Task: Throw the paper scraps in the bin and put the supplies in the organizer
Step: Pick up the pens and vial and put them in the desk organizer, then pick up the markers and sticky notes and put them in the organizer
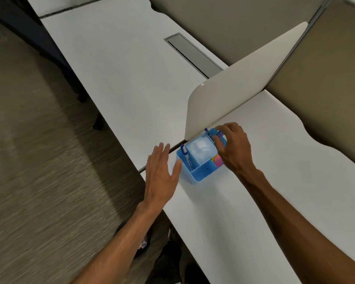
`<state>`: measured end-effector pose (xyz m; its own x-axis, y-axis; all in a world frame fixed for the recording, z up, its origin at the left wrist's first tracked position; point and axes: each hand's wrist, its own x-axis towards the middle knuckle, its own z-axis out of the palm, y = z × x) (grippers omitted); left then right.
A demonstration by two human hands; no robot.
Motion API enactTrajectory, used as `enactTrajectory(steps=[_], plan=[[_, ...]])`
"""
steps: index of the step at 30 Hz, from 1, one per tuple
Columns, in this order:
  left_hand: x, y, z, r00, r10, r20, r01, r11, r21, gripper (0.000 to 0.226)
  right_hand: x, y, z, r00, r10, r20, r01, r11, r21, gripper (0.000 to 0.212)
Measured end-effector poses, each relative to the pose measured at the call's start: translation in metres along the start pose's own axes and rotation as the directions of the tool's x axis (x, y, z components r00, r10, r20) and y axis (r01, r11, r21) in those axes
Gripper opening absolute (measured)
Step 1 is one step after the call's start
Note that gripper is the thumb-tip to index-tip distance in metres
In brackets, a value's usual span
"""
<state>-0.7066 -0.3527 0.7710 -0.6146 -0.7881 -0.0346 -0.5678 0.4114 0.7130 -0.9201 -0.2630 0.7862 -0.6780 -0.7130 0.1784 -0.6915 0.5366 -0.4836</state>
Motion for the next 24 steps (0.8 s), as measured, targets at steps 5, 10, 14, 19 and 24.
enactTrajectory(steps=[5, 10, 14, 19, 24], plan=[[-0.044, -0.001, -0.019, 0.995, 0.020, -0.098, 0.001, 0.977, 0.215, 0.076, -0.051, -0.027, -0.015, 0.994, -0.080, 0.069, 0.078, 0.996, 0.040, 0.036], [-0.106, -0.003, -0.039, 0.983, -0.024, -0.184, 0.075, 0.959, 0.274, 0.077, -0.106, -0.064, -0.026, 0.972, -0.143, 0.187, 0.134, 0.989, 0.061, 0.050], [-0.168, -0.011, -0.053, 0.962, -0.071, -0.264, 0.139, 0.958, 0.250, 0.076, -0.155, -0.089, -0.029, 0.923, -0.291, 0.252, 0.278, 0.957, 0.085, 0.059], [-0.248, -0.032, -0.072, 0.926, -0.145, -0.349, 0.237, 0.942, 0.237, 0.074, -0.213, -0.117, -0.025, 0.844, -0.459, 0.276, 0.448, 0.888, 0.107, 0.063], [-0.321, -0.055, -0.095, 0.875, -0.234, -0.423, 0.358, 0.902, 0.242, 0.076, -0.266, -0.151, -0.009, 0.749, -0.589, 0.304, 0.572, 0.806, 0.153, 0.064]])
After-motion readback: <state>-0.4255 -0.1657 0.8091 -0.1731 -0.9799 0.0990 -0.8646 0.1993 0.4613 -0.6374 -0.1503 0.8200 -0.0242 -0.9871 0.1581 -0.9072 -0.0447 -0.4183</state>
